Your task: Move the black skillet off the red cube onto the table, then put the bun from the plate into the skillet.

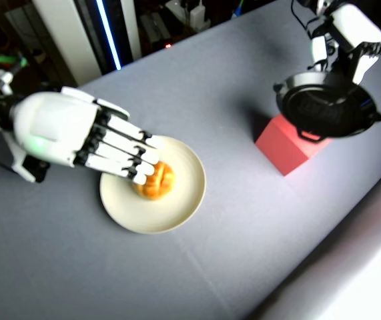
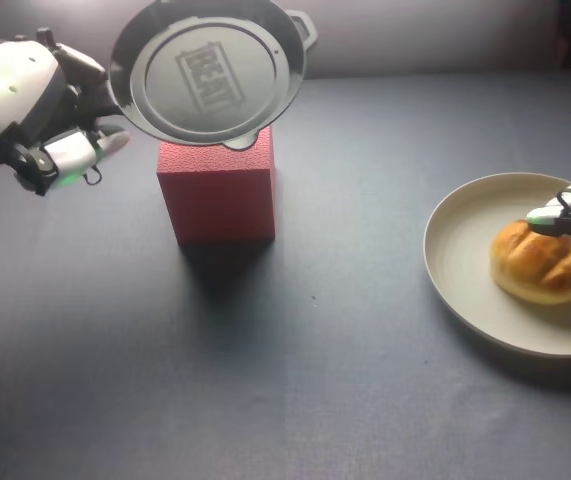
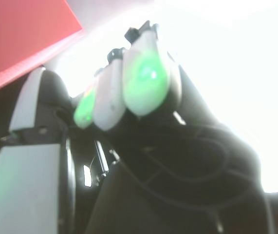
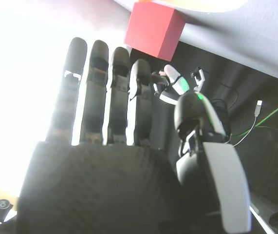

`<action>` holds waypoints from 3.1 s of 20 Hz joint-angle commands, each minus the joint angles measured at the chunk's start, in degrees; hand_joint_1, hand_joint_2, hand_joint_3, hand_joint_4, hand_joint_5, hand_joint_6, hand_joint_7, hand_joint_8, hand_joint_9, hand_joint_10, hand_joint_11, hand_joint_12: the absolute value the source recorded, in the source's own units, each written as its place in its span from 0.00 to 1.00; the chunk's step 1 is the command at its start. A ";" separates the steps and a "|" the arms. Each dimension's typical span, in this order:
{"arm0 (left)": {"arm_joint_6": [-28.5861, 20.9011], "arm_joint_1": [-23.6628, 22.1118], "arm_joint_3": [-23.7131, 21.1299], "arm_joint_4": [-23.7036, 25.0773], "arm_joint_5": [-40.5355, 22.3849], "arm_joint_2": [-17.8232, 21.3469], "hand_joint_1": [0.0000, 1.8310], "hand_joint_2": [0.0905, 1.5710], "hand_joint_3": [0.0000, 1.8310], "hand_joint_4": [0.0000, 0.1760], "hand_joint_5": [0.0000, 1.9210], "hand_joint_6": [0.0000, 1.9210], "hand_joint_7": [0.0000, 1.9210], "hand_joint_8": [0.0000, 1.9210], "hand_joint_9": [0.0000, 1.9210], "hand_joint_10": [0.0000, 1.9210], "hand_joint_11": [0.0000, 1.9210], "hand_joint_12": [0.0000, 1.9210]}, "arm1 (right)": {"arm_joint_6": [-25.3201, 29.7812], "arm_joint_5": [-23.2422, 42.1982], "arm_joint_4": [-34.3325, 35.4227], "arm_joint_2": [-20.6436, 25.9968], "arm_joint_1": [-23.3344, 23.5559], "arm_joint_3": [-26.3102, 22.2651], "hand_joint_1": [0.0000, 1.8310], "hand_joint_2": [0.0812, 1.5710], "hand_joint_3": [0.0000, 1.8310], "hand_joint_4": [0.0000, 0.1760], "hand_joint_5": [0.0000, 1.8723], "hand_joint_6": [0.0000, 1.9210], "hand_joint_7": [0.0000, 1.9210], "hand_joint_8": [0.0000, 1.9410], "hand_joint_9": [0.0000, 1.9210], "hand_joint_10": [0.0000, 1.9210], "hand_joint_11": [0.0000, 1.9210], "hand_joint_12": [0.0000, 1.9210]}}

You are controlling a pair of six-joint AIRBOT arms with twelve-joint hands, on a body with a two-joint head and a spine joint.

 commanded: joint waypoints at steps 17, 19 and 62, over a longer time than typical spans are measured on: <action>-6.56 4.56 -11.33 19.66 -8.31 8.80 0.74 0.76 0.00 0.00 0.73 1.00 0.80 1.00 0.86 1.00 0.89 1.00 | 0.43 4.88 1.35 -0.15 0.21 0.05 0.10 0.91 0.00 0.21 0.28 0.00 0.30 0.00 0.29 0.00 0.13 0.39; -6.70 5.82 -13.12 21.42 -8.25 9.96 0.72 0.76 0.00 0.00 0.72 1.00 0.80 1.00 0.86 1.00 0.88 1.00 | 0.43 4.76 1.35 -0.18 0.24 0.07 0.10 0.91 0.00 0.21 0.28 0.00 0.30 0.00 0.29 0.00 0.14 0.39; 3.39 12.40 -17.40 16.43 -0.20 10.21 0.45 0.61 0.00 0.00 0.28 0.30 0.26 0.47 0.24 0.50 0.11 0.68 | 0.64 4.16 1.56 -0.18 0.21 -0.32 0.16 0.91 0.00 0.06 0.28 0.00 0.31 0.00 0.30 0.00 0.14 0.43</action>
